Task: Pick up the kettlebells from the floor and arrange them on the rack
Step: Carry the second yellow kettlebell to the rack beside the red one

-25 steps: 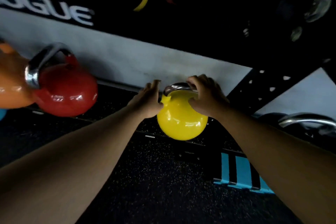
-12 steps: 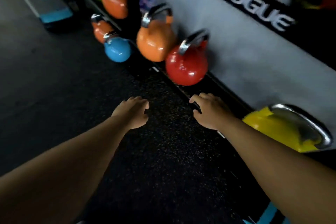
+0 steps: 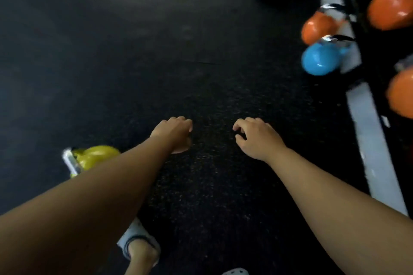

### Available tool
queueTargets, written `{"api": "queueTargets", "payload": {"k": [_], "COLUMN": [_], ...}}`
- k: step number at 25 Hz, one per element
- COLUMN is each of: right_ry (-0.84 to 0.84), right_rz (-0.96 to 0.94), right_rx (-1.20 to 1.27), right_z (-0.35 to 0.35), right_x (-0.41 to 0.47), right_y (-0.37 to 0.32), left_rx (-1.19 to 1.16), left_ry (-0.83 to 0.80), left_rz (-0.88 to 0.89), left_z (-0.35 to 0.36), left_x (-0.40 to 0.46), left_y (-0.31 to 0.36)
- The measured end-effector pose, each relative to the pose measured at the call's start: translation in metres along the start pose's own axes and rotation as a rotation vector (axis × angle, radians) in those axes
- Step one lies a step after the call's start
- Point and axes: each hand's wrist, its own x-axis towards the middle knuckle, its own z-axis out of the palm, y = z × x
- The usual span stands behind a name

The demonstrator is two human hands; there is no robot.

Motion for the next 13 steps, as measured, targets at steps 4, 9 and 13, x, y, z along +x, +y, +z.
{"api": "queueTargets", "payload": {"k": [4,9,13], "right_ry": [-0.153,-0.277,-0.377], "right_rz": [-0.181,-0.325,-0.384], "right_rx": [-0.031,-0.051,-0.058], "right_z": [0.054,0.126,0.202], "right_x": [0.072,0.123,0.142], "right_y": [-0.152,-0.302,-0.382], "left_rx": [-0.082,-0.040,0.059], "left_ry": [-0.005,0.011,-0.018], "left_rz": [-0.204,-0.358,-0.412], "left_z": [0.019,0.043,0.079], "left_x": [-0.056,-0.117,-0.143], "left_y": [-0.159,-0.311,-0.403]}}
